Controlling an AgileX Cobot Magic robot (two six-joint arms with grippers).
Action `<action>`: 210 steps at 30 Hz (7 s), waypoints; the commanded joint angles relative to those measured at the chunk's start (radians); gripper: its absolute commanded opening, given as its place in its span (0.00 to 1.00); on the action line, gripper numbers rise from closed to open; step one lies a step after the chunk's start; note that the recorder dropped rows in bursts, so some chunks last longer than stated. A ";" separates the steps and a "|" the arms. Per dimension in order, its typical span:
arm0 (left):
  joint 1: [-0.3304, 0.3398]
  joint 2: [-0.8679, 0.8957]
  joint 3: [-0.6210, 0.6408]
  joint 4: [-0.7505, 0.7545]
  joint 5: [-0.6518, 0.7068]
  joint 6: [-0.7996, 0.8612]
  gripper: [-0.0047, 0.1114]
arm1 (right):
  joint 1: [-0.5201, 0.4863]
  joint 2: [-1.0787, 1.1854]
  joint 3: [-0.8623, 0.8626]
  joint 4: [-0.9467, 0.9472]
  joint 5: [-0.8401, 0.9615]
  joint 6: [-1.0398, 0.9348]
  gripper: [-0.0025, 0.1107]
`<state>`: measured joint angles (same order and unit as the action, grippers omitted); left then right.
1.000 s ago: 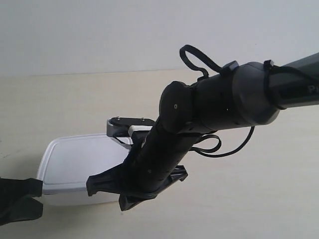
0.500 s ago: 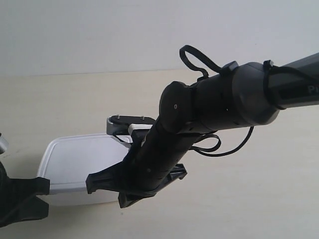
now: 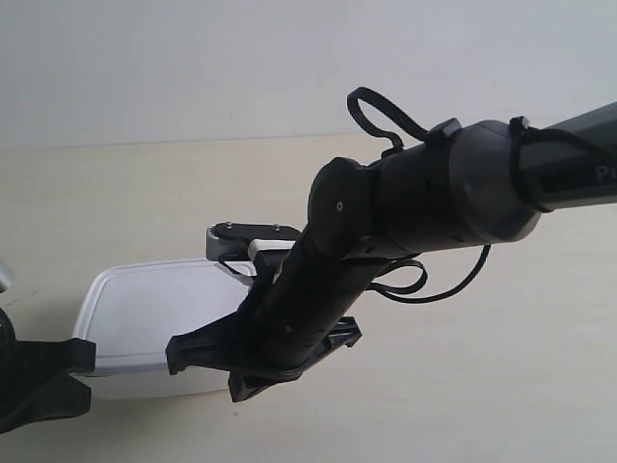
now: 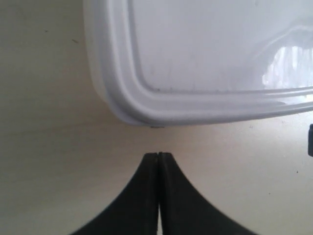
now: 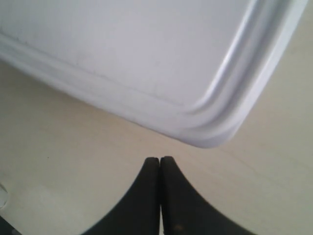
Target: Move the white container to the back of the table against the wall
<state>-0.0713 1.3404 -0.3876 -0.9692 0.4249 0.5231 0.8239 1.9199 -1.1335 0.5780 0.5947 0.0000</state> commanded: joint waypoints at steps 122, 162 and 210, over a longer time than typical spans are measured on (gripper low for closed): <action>-0.162 0.378 -0.352 -0.152 -0.323 0.154 0.04 | -0.131 0.261 -0.322 -0.055 -0.249 -0.022 0.02; -0.162 0.572 -0.593 -0.057 -0.437 0.181 0.04 | -0.250 0.261 -0.339 -0.054 -0.303 -0.136 0.02; -0.142 0.741 -0.787 0.055 -0.535 0.206 0.04 | -0.248 0.448 -0.657 -0.064 -0.284 -0.132 0.02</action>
<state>-0.2259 2.0770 -1.1565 -0.9199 -0.0907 0.7119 0.5728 2.3590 -1.7566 0.5225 0.3149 -0.1307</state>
